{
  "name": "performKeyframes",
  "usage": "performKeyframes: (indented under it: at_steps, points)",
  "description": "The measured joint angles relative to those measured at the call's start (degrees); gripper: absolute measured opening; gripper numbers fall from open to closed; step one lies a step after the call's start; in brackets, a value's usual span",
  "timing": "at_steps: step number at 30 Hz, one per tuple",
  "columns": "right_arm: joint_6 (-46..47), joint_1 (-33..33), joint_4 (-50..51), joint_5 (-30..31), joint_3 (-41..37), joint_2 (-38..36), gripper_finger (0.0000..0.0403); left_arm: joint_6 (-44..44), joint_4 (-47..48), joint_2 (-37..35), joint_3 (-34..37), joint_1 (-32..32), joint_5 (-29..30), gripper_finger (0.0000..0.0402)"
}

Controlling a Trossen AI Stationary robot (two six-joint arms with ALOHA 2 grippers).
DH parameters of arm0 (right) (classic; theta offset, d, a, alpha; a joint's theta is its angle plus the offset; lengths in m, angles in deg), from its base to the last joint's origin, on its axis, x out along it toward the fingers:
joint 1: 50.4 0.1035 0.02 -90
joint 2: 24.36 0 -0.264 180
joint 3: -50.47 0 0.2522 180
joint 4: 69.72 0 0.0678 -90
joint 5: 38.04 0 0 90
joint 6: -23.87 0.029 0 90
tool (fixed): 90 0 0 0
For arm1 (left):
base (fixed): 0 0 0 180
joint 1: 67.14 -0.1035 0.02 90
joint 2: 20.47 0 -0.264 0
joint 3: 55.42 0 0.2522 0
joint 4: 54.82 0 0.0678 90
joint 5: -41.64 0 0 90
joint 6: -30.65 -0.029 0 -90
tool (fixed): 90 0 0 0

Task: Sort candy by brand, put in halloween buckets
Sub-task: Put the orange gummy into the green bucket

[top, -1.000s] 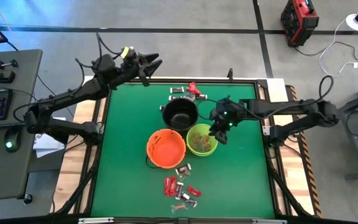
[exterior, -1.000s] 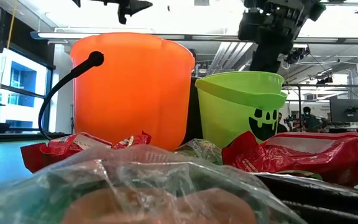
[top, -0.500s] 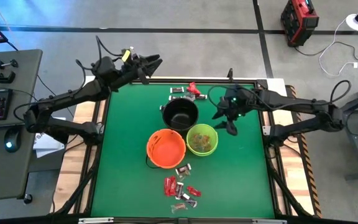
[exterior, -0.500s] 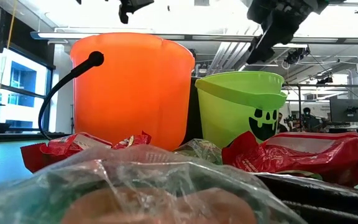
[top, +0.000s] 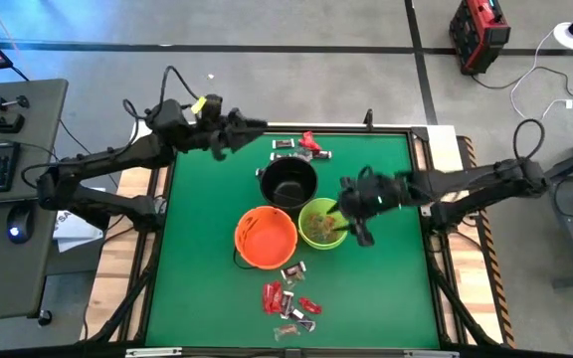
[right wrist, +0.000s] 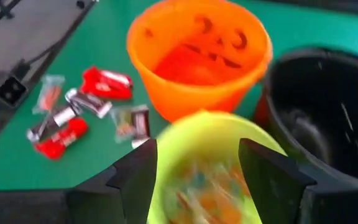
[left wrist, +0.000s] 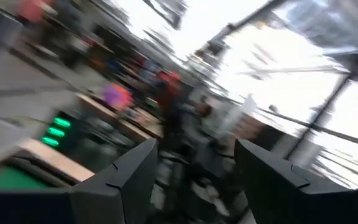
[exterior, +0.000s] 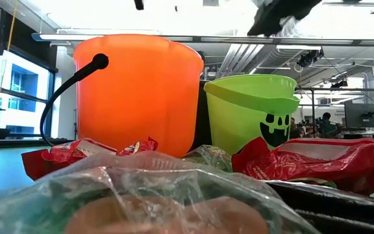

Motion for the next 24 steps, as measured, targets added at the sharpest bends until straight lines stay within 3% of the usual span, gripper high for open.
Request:
performKeyframes:
  at_steps: [5, 8, 17, 24]
  points:
    - [12.7, 14.6, -4.8, 15.9, 2.1, 4.8, 0.022, 1.4, 0.3, -1.5, -0.1, 2.0, -15.2, 0.0204]
    - [18.6, 21.2, -0.3, 19.4, 8.6, 12.4, 0.022, 1.4, 0.2, -2.4, 0.0, 3.7, -19.7, 0.0204]
    - [18.2, 29.2, 17.3, 17.2, 34.8, 37.7, 0.022, -0.5, 0.2, -3.8, 0.0, 9.0, -18.3, 0.0204]
    - [11.6, 29.8, 17.6, 12.7, 43.1, 49.6, 0.022, -0.5, 0.2, -3.7, 0.0, 9.8, -11.8, 0.0204]
